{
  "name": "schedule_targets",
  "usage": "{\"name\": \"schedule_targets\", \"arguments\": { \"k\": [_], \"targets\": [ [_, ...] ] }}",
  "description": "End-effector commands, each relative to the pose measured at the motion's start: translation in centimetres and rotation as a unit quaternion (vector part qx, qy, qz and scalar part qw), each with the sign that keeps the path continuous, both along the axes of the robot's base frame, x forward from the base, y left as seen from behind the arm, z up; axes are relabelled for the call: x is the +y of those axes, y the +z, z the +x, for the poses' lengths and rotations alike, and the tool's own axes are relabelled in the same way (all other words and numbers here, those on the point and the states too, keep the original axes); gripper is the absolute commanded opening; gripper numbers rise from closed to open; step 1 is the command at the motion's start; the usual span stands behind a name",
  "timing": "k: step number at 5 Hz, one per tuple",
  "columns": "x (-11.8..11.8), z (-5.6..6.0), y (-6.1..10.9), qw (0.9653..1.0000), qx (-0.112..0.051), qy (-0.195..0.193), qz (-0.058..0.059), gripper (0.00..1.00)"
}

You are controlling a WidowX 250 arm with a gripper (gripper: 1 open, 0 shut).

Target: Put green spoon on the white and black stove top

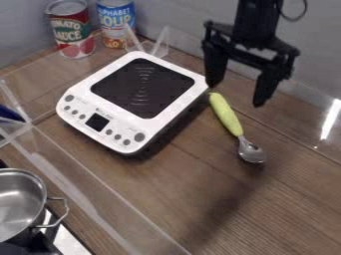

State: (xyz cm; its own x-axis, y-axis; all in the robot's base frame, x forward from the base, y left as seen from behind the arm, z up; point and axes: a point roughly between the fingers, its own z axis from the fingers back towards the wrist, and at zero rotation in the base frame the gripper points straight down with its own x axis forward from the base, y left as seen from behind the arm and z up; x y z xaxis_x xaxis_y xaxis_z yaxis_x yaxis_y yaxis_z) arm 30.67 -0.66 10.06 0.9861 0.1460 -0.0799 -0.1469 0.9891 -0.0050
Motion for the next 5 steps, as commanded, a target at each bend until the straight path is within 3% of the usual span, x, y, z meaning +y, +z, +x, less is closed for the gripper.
{"name": "schedule_targets", "arguments": {
  "k": [1,2,4,5],
  "targets": [
    [0.6,0.5,-0.2,0.9986,-0.021,0.048,-0.006,1.00],
    [1.4,0.7,-1.3,0.9954,-0.020,0.093,-0.010,1.00],
    [0.1,2.5,-3.4,0.9946,-0.019,0.099,-0.024,1.00],
    [-0.6,3.4,-4.3,0.9959,-0.019,0.084,-0.026,1.00]
  ]
}}
